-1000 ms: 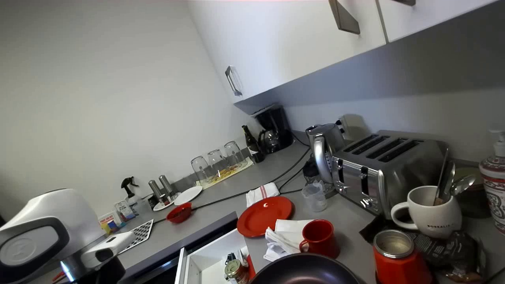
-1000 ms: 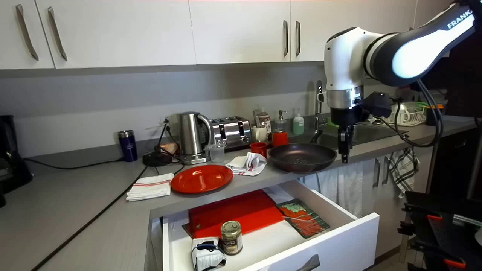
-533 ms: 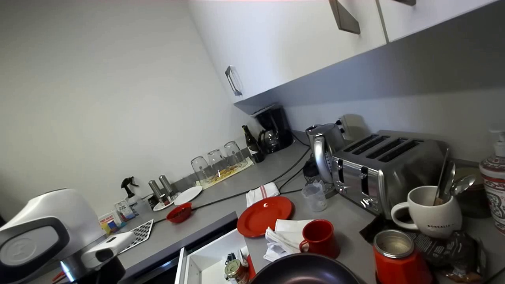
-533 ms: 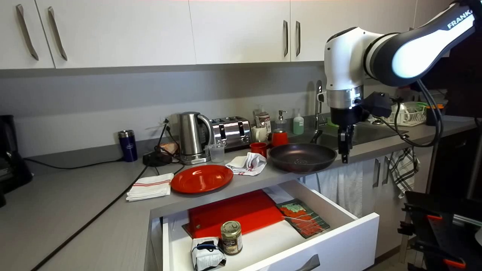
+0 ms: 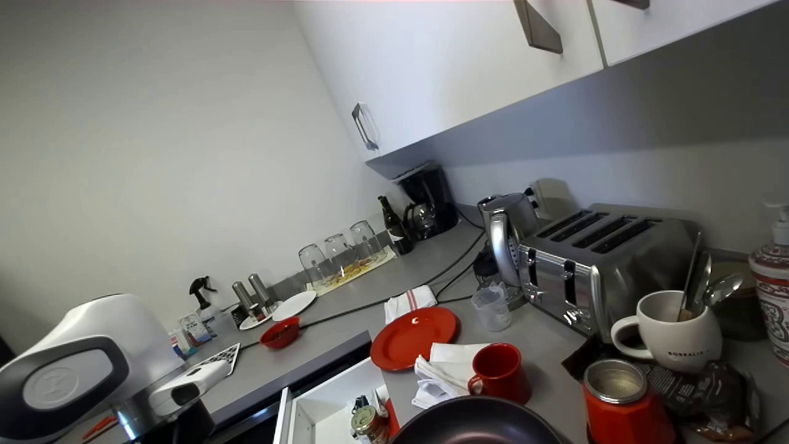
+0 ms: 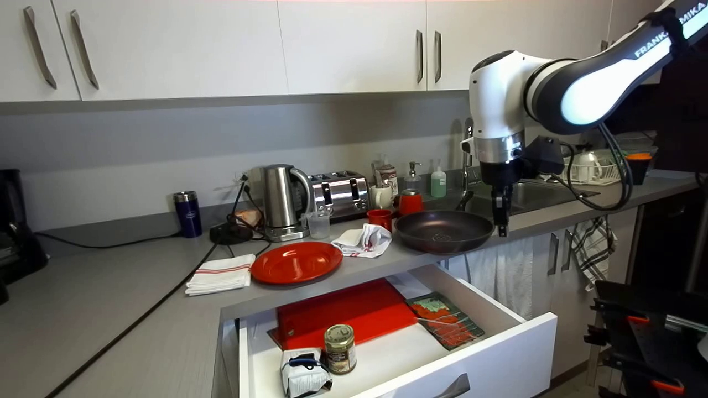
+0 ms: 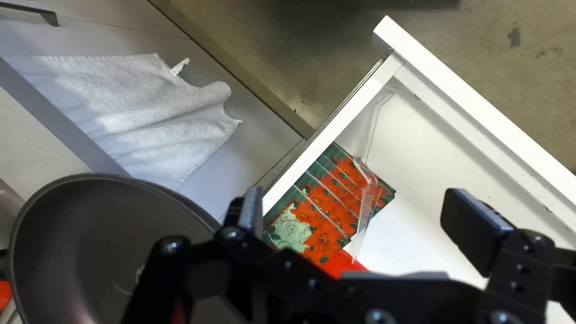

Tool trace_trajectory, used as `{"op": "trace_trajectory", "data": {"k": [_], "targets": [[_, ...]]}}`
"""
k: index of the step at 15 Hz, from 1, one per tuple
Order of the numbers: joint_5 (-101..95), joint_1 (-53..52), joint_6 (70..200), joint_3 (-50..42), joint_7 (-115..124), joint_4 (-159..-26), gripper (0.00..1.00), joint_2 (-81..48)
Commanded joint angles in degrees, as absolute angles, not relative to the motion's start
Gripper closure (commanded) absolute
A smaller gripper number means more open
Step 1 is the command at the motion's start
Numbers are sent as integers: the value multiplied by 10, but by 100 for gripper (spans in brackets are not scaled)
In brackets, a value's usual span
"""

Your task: Move the cup to the other side of the pen

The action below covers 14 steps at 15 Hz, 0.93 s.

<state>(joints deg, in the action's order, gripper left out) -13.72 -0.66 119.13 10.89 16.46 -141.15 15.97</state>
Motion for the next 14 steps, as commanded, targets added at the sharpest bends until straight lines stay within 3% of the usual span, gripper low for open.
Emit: {"op": "trace_trajectory", "data": {"k": [1,14], "targets": [[-170,-5,1203,81,113,-1377,0,142],[-100,-4,1190,-42,-359,-1215,0,73]]}}
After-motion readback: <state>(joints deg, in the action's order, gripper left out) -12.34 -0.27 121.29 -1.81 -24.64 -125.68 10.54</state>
